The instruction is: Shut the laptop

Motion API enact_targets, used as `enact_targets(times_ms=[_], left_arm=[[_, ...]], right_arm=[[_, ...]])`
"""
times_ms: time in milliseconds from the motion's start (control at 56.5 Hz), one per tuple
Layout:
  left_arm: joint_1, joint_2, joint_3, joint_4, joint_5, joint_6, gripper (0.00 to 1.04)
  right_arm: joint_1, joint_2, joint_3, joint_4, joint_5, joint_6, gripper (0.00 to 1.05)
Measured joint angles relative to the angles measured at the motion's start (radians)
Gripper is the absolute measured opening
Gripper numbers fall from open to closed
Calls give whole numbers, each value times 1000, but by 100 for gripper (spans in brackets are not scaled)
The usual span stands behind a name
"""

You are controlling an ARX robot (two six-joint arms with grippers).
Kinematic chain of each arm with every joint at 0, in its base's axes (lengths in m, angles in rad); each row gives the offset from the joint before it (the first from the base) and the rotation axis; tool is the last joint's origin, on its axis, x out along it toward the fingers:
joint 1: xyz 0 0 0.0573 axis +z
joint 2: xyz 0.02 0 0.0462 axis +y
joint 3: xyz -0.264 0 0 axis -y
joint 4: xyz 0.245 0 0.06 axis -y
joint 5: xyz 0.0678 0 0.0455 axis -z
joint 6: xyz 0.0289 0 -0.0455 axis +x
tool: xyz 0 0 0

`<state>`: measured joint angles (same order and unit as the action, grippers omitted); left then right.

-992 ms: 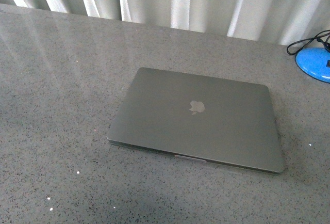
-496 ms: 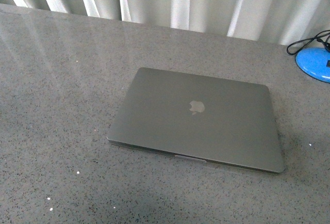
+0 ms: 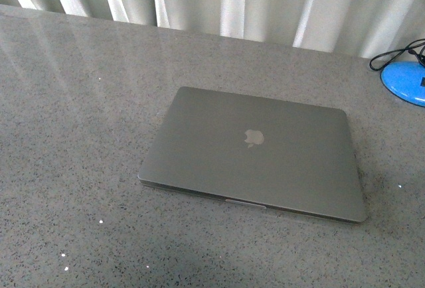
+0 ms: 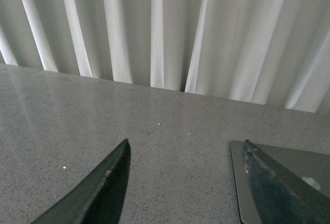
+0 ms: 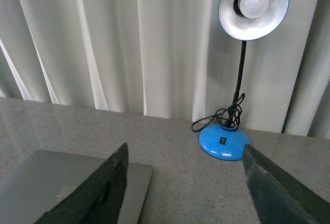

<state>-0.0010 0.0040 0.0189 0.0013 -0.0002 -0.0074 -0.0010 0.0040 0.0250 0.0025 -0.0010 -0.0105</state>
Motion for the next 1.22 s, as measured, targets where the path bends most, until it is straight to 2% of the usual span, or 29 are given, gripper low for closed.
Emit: enact_targets(times_ms=[124, 159, 230, 1222], left_arm=[[0, 0, 0, 0, 0, 0, 94], [0, 0, 0, 0, 0, 1, 100], [0, 0, 0, 0, 0, 2, 97], [0, 0, 0, 0, 0, 2, 98]], right_arm=[[0, 0, 0, 0, 0, 0, 95], [0, 0, 0, 0, 0, 2, 96], [0, 0, 0, 0, 0, 1, 94], [0, 0, 0, 0, 0, 1, 95]])
